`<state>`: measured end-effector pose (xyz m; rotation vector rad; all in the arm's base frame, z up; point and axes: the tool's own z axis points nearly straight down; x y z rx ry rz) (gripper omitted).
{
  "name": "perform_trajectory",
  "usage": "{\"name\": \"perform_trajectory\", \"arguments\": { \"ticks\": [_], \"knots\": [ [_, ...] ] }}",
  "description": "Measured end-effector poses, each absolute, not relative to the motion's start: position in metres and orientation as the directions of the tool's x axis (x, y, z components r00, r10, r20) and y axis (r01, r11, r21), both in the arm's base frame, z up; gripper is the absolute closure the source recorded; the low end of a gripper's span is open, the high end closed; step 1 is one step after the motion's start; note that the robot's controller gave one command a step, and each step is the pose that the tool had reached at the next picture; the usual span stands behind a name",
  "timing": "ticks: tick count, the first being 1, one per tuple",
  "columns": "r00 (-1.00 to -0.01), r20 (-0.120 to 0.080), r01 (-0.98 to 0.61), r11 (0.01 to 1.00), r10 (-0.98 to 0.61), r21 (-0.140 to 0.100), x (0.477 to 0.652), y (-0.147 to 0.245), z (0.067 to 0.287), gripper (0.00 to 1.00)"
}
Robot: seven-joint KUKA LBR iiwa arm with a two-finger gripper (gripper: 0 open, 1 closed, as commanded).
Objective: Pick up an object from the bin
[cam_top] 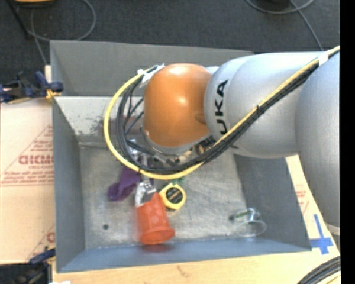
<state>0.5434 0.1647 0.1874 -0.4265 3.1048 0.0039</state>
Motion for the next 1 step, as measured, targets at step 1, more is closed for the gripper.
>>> {"name": "perform_trajectory", "arguments": {
  "ticks": [1],
  "knots": [
    [-0.964, -0.008, -0.267, 0.964, -0.267, 0.001, 0.5395, 0.1790, 0.1352, 0.00]
  ]
}}
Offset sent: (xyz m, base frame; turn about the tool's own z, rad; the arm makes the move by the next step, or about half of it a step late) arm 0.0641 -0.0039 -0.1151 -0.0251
